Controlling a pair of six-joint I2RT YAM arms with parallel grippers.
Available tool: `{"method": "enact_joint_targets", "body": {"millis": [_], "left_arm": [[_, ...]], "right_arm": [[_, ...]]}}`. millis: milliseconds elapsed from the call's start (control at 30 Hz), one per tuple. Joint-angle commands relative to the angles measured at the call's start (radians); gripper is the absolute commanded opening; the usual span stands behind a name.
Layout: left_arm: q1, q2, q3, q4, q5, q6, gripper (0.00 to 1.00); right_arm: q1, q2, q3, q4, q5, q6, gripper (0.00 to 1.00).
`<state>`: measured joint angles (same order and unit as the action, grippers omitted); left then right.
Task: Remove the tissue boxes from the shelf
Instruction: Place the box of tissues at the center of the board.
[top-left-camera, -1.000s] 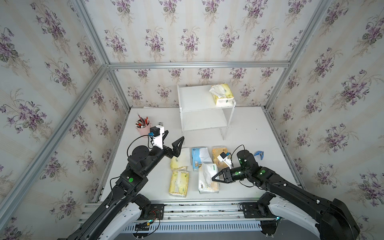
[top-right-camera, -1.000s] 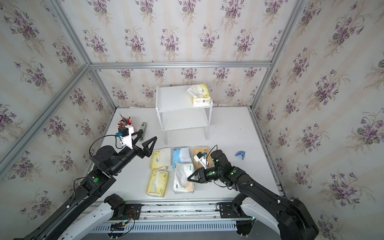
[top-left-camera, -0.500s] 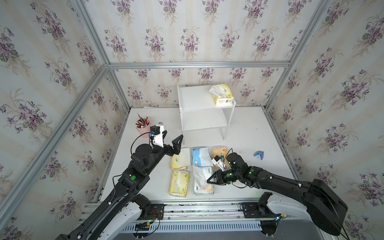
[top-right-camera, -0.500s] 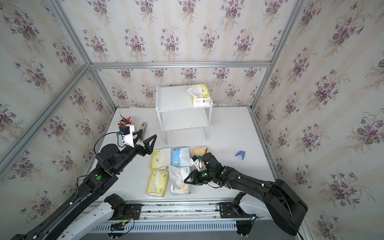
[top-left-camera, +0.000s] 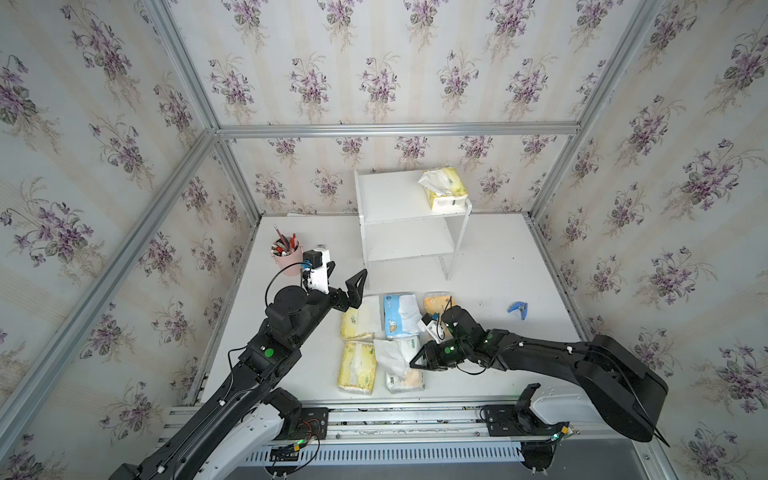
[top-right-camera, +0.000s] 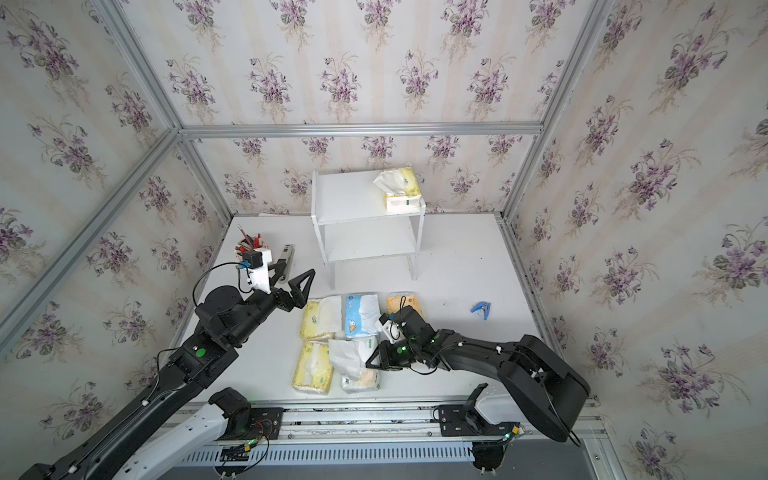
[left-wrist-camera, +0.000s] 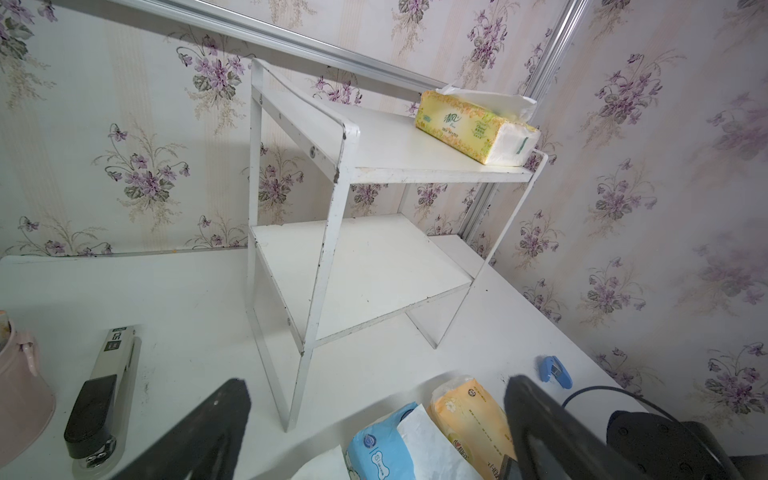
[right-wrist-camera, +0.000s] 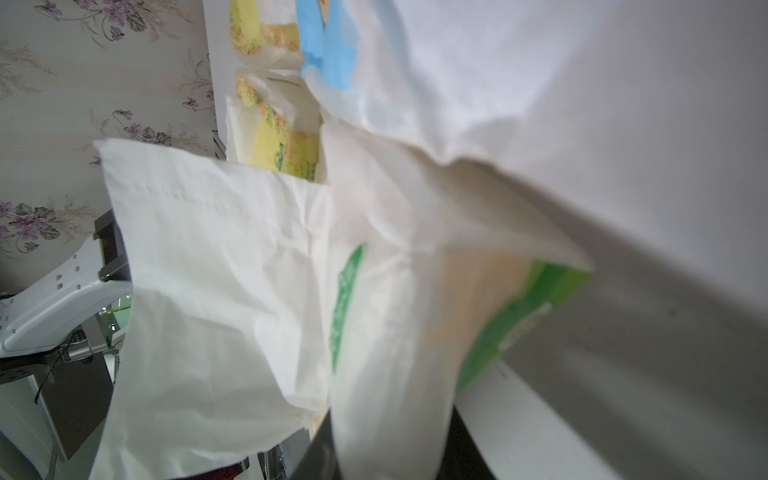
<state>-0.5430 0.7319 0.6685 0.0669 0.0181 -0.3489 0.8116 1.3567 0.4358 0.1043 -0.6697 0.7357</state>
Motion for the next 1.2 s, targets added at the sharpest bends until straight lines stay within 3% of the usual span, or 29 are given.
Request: {"method": "enact_joint_targets", "body": {"millis": [0,400,700,967,1067,1167], "left_arm": [[0.0,0.004,0.011,0.015,-0.003,-0.004,0.99],[0.0,-0.006,0.016,-0.004,-0.013,0.0,0.99],[0.0,-0.005,0.028,-0.043,-0.046,-0.006,0.99],[0.002,0.008,0.038,-0.07,-0.036,-0.024,0.99],[0.002,0.022,0.043,-0.091,-0.013,-0.037,0.99],[0.002,0.03,0.041,-0.106,0.014,-0.053,0.99]], "right_arm": [[0.0,0.028,0.008,0.047,0.006,-0.01,0.3],[-0.001,-0.024,0.024,-0.063,0.09,-0.062,0.55],[-0.052,-0.148,0.075,-0.3,0.202,-0.195,0.62],[-0.106,-0.316,0.234,-0.429,0.319,-0.367,0.63],[-0.112,-0.368,0.302,-0.43,0.432,-0.475,0.64],[-0.112,-0.42,0.334,-0.386,0.556,-0.602,0.71]]}}
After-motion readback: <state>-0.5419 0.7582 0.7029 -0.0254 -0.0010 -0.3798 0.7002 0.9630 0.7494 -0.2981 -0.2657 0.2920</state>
